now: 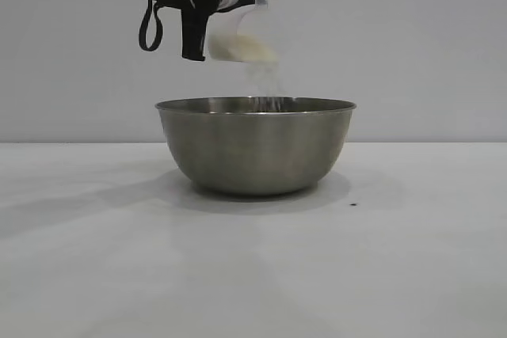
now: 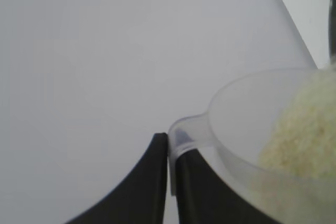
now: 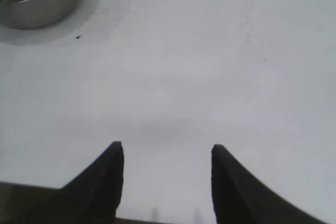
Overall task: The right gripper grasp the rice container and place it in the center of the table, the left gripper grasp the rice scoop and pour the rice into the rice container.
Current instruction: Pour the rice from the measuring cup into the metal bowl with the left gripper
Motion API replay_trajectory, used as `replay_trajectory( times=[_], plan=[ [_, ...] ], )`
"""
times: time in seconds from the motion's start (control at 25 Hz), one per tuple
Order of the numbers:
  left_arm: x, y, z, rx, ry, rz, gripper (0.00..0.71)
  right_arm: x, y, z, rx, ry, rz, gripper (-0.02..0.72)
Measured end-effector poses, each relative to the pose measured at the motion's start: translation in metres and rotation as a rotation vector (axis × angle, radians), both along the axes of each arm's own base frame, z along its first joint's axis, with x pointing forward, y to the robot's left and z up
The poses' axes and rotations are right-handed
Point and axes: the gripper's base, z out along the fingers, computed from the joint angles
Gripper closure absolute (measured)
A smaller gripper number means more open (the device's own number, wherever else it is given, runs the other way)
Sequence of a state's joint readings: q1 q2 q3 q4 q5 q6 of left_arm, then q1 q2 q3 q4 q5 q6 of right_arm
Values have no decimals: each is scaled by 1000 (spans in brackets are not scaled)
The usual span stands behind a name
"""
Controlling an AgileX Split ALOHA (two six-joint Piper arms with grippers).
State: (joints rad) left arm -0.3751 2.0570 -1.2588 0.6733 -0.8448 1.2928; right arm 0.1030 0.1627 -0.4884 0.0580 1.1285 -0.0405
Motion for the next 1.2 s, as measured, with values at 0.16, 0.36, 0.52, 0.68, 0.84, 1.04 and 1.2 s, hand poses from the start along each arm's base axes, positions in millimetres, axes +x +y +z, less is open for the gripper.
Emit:
replay_trajectory(
  times=[0.16, 0.36, 0.52, 0.68, 0.84, 1.04, 1.2],
  plan=[
    [0, 0, 0, 18, -21, 0, 710, 0, 0, 0, 0, 0, 0, 376],
    [0, 0, 0, 31, -36, 0, 710, 0, 0, 0, 0, 0, 0, 376],
    [0, 0, 0, 58, -67, 1, 710, 0, 0, 0, 0, 0, 0, 376],
    [0, 0, 0, 85, -99, 1, 710, 0, 0, 0, 0, 0, 0, 376],
    [0, 0, 0, 111, -129, 2, 710, 0, 0, 0, 0, 0, 0, 376],
    [0, 0, 0, 157, -182, 2, 710, 0, 0, 0, 0, 0, 0, 376],
    [0, 0, 0, 205, -241, 2, 710, 0, 0, 0, 0, 0, 0, 376]
  ],
)
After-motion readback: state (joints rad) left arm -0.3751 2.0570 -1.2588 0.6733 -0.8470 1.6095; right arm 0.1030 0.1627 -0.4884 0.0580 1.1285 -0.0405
